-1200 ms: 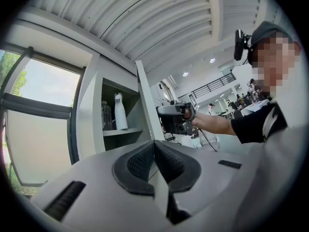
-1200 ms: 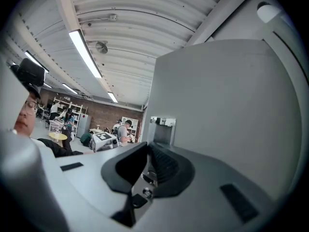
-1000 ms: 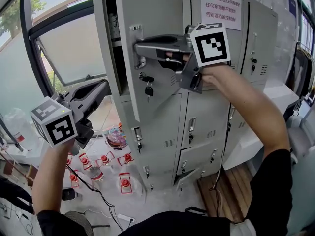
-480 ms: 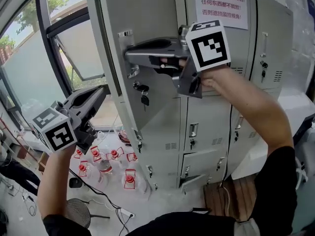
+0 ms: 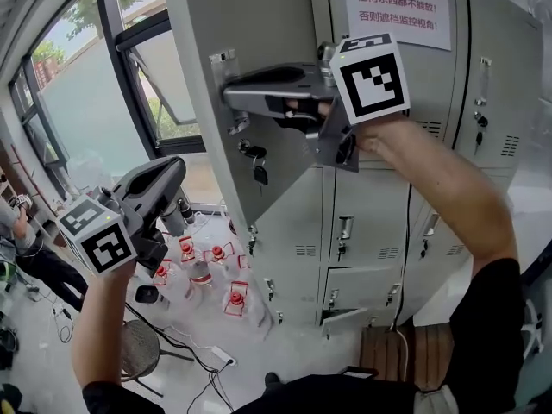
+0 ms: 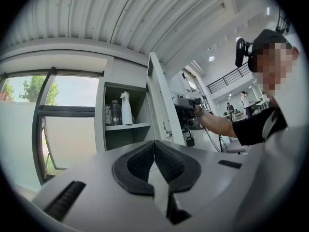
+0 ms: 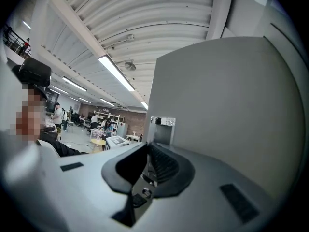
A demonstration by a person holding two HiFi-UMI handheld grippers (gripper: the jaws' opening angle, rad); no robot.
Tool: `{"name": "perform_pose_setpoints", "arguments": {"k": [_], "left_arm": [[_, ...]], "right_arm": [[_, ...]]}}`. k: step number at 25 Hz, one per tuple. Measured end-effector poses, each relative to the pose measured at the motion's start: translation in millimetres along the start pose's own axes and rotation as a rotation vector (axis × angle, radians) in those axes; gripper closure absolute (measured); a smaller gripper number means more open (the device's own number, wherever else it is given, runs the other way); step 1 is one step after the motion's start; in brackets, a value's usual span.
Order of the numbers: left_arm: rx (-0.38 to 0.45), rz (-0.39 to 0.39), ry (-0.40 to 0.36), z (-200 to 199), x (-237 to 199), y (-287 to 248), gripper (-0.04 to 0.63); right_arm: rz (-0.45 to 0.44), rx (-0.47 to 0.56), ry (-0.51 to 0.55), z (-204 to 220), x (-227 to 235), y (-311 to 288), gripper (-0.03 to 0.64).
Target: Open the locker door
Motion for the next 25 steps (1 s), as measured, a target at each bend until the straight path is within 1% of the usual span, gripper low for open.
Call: {"name": "perform_pose_setpoints", "arguments": {"k": [3, 7, 10, 13, 19, 22, 25], "left_arm": [[-0.007, -0.018, 0.001, -1.4, 10.6, 4.3, 0.578], [0.009, 0.007, -0.005, -6.0, 22.2, 3.1, 0.578], [0.016, 0.029, 0.002, -6.9, 29.0, 2.1, 0.578], [0.03, 0.028, 0.011, -10.4, 34.8, -1.6, 0.578], [0.022, 0.017, 0.043, -9.4, 63.1, -15.7, 0.578], [0.021, -0.014, 0.007, -18.8, 80.1, -21.6, 0.578], [0.034, -0.035, -0.004, -26.3, 94.7, -27.0, 0.578]], "right_arm": [[-0.012, 0.013, -0.005, 0.8, -2.8, 7.3, 0.581], [-0.044, 0.043, 0.003, -0.7, -10.9, 13.4, 0.581], [-0.019, 0.05, -0.004, 2.1, -12.7, 20.4, 0.58], [-0.022, 0.064, -0.005, 1.9, -14.1, 26.6, 0.58], [-0.086, 0.096, -0.025, 1.5, -14.9, 43.8, 0.58], [-0.124, 0.099, -0.027, 1.6, -17.0, 57.4, 0.58], [-0.155, 0.104, -0.025, 1.4, -20.1, 72.0, 0.578]]}}
Point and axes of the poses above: the fingertips, and each gripper's own axes: y backward along the fingers, x to its right, z out of its underside, the point moved 8 cm from there along y, backward along the fingers, and after that the axes turned 1 degree about z, right-handed, at the moved point
